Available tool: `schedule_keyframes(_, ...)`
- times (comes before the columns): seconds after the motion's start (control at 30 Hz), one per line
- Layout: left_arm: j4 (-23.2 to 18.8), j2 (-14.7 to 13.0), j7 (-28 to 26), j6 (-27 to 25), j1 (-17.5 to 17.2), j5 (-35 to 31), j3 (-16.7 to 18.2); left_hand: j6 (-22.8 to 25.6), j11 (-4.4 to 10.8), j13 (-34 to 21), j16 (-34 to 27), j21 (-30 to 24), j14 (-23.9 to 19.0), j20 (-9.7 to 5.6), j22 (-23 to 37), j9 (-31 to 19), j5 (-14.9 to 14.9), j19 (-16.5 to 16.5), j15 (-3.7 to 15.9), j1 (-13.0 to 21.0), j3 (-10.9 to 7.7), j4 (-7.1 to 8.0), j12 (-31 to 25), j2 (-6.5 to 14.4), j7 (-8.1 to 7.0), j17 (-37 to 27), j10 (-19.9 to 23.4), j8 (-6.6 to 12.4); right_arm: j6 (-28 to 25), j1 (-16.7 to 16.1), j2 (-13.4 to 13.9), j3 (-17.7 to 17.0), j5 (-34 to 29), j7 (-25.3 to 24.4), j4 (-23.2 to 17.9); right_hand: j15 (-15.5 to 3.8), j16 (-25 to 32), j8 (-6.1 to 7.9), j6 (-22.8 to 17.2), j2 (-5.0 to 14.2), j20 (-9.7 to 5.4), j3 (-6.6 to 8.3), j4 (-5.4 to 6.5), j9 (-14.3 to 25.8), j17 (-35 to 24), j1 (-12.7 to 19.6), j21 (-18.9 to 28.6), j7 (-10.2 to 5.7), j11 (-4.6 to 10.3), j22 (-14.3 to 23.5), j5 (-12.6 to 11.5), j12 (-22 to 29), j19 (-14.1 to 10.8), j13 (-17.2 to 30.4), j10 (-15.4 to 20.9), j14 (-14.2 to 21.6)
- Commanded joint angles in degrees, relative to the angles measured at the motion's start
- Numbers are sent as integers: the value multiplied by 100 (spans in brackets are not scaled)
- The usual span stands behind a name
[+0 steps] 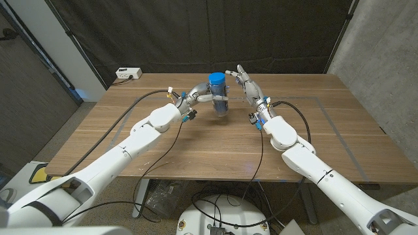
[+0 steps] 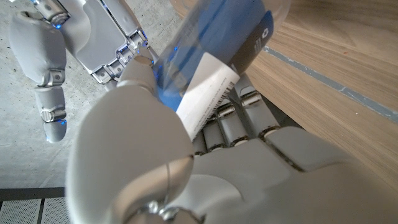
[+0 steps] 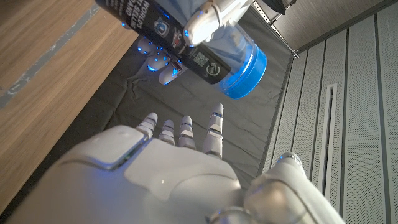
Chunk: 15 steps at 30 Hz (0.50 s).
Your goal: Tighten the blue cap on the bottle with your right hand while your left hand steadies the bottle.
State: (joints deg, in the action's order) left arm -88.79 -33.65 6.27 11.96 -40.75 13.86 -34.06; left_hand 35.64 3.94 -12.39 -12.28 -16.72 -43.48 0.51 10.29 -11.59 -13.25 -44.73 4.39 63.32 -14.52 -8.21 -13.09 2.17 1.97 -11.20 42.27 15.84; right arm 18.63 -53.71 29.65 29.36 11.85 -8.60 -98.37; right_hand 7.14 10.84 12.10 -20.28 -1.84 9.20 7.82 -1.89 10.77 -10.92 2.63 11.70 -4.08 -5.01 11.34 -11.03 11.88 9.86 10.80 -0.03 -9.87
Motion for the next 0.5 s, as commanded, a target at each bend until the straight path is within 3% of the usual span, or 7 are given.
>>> schedule_keyframes(0.03,-24,35,39,-128,57,-18,-92,202,-6,-11,25,-3,-3,-56,6,-25,12,-73,-16,577,-124,94,8,646,180,-12,22,-17,-96,31,119,-35,56,90,-65,-3,27,34,-28,-6,41,-27,-23,26,-3,-69,45,50,-17,17,-44,33,1260,11,39,-284)
schedule_keyframes(0.5,80,74,150,16,138,-41,-152,219,22,-12,32,8,-17,-50,8,-26,15,-76,-12,555,-152,104,26,634,163,-12,23,-39,-197,80,142,-14,100,137,-52,-7,41,28,-43,13,98,-28,-33,29,10,-29,91,76,-30,13,-62,53,1159,9,79,-206)
